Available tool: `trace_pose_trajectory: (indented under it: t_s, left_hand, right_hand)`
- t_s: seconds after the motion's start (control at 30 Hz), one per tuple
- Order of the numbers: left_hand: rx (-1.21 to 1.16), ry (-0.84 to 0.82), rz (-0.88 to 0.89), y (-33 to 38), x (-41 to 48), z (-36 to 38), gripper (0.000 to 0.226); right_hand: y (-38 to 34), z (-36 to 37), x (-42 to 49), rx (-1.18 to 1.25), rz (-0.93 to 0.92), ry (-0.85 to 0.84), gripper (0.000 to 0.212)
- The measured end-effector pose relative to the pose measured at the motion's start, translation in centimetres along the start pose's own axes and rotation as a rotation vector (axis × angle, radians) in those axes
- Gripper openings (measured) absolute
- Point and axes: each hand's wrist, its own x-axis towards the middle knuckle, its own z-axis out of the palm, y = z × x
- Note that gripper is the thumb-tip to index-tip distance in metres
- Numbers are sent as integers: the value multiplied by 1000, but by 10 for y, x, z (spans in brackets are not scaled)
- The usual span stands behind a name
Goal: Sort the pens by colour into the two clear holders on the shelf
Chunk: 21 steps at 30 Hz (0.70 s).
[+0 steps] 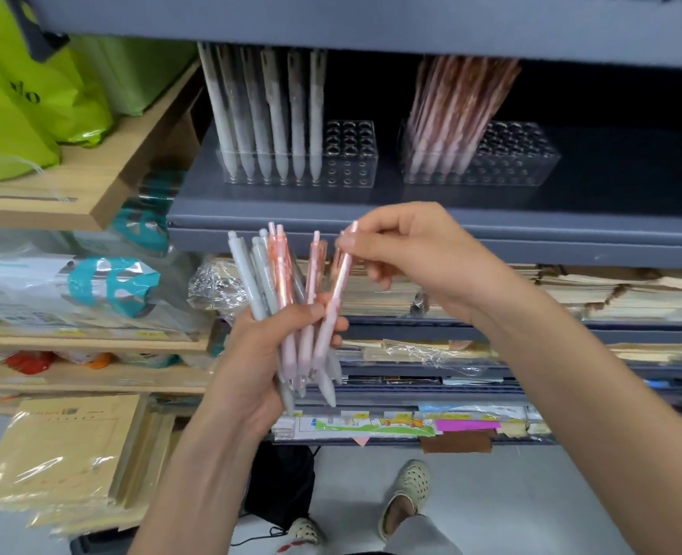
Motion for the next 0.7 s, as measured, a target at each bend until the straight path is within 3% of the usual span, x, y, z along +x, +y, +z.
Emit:
trace_pose_trajectory:
  t_s: [0.13,0.23,0.5,0.6,0.7]
  left_hand:
    - [-38,-46,-35,-10,5,23,14]
    - [-24,-67,-29,-17,7,44,27]
    - [-3,-24,47,-31,13,89,49]
    - [-21,13,69,-36,17,98,62]
    - [-47,14,58,-41,17,103,54]
  right_hand:
    - [5,-27,-14,223,-65,160,17]
    - [12,-38,-22,289,-93,172,18]
    - [27,-79,-32,207,-93,235,13]
    - [23,-112,-28,275,-162,361,15]
    - [19,-145,-20,311,-255,557,15]
